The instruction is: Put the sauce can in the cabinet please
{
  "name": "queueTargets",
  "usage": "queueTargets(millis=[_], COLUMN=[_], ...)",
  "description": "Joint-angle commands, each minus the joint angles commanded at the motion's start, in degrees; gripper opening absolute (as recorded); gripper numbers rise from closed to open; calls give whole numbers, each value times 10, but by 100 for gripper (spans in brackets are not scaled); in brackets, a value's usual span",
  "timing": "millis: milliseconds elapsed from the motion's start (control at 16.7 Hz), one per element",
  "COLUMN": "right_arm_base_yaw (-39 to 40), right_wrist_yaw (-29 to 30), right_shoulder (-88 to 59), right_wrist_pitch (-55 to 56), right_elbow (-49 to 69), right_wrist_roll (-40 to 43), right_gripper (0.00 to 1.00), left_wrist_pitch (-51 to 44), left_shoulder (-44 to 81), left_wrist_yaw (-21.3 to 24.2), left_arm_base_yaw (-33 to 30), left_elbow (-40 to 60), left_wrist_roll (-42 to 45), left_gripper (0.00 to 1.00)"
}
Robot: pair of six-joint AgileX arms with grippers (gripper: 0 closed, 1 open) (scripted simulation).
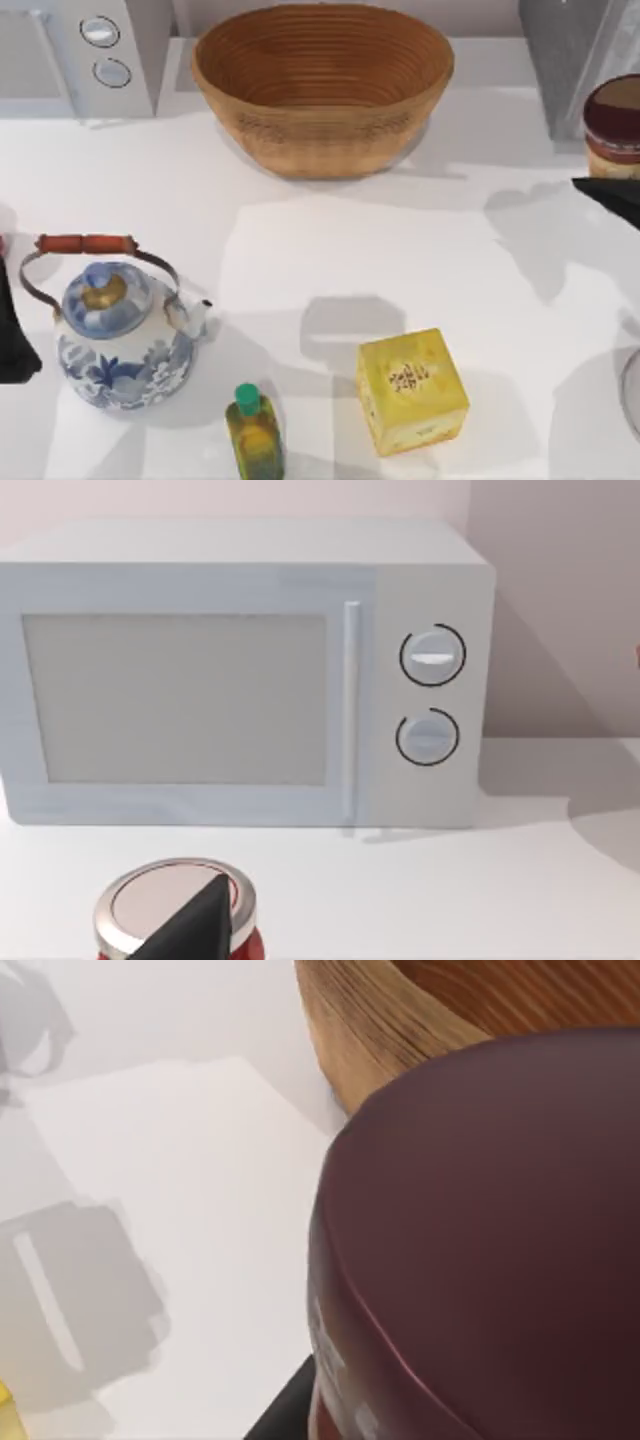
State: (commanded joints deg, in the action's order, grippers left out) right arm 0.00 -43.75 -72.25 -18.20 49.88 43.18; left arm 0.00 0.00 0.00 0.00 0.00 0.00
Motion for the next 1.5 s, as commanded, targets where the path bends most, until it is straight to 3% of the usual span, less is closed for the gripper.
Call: queueTargets(millis=[360,660,900,1080,1500], right_arm_base_yaw=[-2,-3,0,0,1], right_wrist_yaw=[126,300,408,436,437], right_shoulder=[270,550,682,721,718], right_wrist_pitch=[84,143,175,182,179], right_elbow=[-132,-332,-458,-497,-484], right_wrist_roll=[-140,-294,-395,-430,-433], right_gripper=[0,0,0,0,0], left_wrist_pitch=[0,0,0,0,0], left_shoulder=[0,0,0,0,0], left_wrist_yaw=[0,0,0,0,0], left_arm_base_yaw=[0,0,0,0,0], left_elbow=[0,0,0,0,0], left_wrist_roll=[0,0,0,0,0], left_gripper=[100,100,100,100,100])
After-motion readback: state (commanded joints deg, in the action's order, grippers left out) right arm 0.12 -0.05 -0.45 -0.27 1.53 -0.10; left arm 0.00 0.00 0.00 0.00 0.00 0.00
